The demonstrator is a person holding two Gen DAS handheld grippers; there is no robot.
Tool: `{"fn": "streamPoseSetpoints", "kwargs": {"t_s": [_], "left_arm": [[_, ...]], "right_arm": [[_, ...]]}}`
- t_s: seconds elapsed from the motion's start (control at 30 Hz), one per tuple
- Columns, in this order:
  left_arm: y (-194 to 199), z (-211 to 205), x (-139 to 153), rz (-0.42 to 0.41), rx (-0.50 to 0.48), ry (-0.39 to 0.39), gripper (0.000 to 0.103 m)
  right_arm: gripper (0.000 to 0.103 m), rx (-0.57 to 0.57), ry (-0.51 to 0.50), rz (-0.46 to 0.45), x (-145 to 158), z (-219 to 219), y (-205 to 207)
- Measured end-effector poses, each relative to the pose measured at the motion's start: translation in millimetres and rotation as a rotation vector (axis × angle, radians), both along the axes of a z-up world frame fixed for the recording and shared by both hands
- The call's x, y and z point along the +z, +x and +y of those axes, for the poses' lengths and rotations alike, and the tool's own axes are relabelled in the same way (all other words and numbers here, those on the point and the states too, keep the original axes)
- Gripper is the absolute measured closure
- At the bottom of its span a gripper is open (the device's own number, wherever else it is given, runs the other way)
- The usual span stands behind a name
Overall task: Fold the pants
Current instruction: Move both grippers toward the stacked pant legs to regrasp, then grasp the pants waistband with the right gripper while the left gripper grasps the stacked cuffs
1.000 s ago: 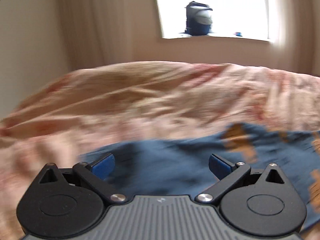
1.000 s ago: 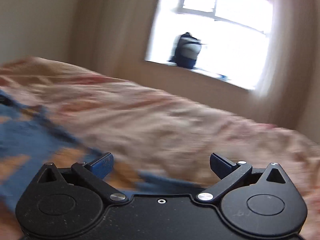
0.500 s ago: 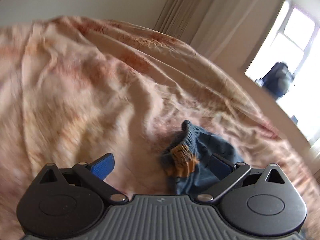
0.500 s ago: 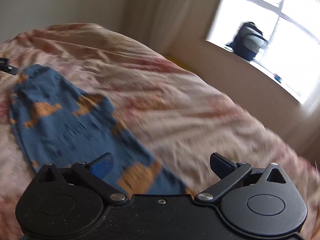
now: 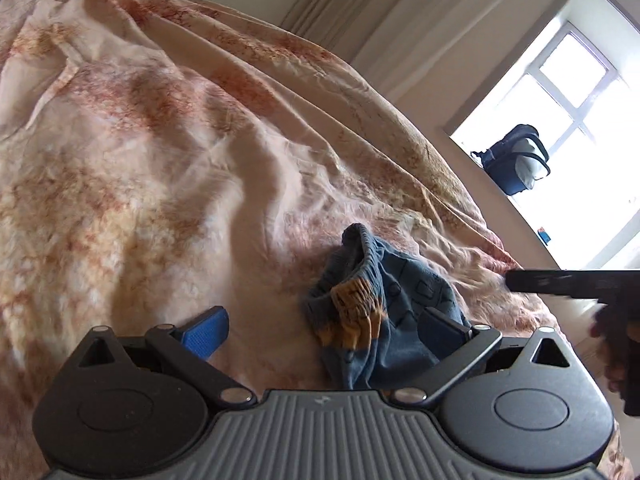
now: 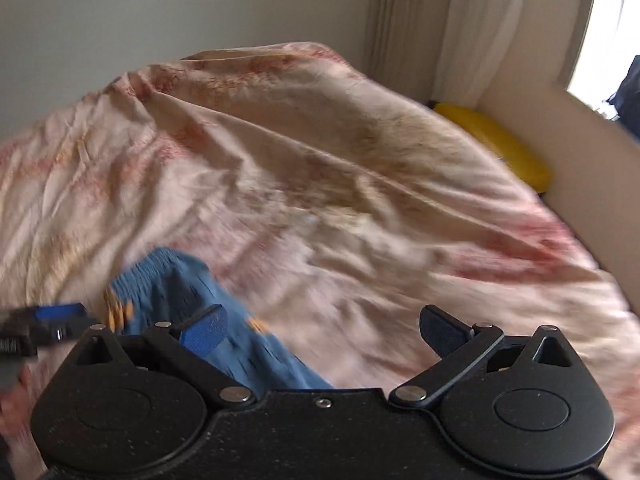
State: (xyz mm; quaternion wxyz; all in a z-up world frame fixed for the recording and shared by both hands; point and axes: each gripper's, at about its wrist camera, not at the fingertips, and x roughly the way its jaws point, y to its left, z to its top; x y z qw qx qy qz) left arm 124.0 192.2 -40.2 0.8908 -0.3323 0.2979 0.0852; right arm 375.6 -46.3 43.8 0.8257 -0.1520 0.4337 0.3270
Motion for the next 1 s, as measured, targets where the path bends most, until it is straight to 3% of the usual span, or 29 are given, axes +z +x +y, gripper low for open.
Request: {"fn": "streamPoseSetpoints", "kwargs": {"t_s": [0.1, 0.2, 0.3, 0.33, 0.37, 0.43, 0.47, 0.63, 0.77, 0.87, 0.9, 0.93, 0.97, 1.0], "left_arm": [[1.8, 2.0, -1.9, -0.022, -0.040, -0.016, 0.000], [-1.1, 9.7, -3.7, -0.065, -0.006, -0.082, 0.000], [-6.6, 18.8, -5.5, -0.132, 0.018, -0.184, 0.000], [-6.7, 19.6, -6.1, -0.143, 0.015, -0.196, 0.000], [-6.0, 19.6, -6.8, -0.145, 0.011, -0.197, 0.000], [-2.1, 18.4, -9.3, -0.127, -0.001, -0.200, 0.003], [-0.5, 18.3, -11.6, -0.119, -0.009, -0.206, 0.005], [6.7, 16.3, -18.3, -0.054, 0.005, -0.166, 0.035], [7.1, 24.0, -20.9, -0.095, -0.019, -0.263, 0.036], [16.5, 21.8, -25.0, -0.069, -0.041, -0.251, 0.036], [20.0, 20.8, -25.9, -0.064, -0.046, -0.246, 0.044], [23.0, 19.9, -26.3, -0.061, -0.047, -0.239, 0.073], [25.9, 19.0, -26.2, -0.037, -0.044, -0.220, 0.084], [27.1, 18.5, -26.3, -0.008, -0.033, -0.203, 0.084]], "right_arm": [[0.005, 0.074, -0.068, 0.014, -17.4, 18.2, 5.8], [0.014, 0.104, -0.018, 0.064, -29.2, 18.7, 11.3], [0.029, 0.072, 0.090, 0.164, -43.0, 9.2, 8.3], [0.035, 0.086, 0.076, 0.164, -48.5, 10.0, 2.9], [0.047, 0.109, 0.041, 0.149, -52.8, 12.2, -2.7], [0.059, 0.143, 0.007, 0.127, -59.0, 15.1, -11.2], [0.060, 0.141, 0.020, 0.129, -60.5, 14.2, -12.9], [0.074, 0.114, 0.034, 0.122, -69.1, 10.5, -14.1], [0.077, 0.092, 0.038, 0.117, -71.7, 3.6, -16.1], [0.077, 0.082, 0.033, 0.111, -71.1, 3.5, -15.5], [0.077, 0.080, 0.022, 0.100, -70.1, 5.3, -15.7], [0.077, 0.082, 0.011, 0.085, -68.5, 6.7, -16.3], [0.077, 0.085, 0.000, 0.068, -67.0, 7.8, -17.0], [0.077, 0.081, -0.010, 0.054, -66.0, 9.0, -17.2]]}}
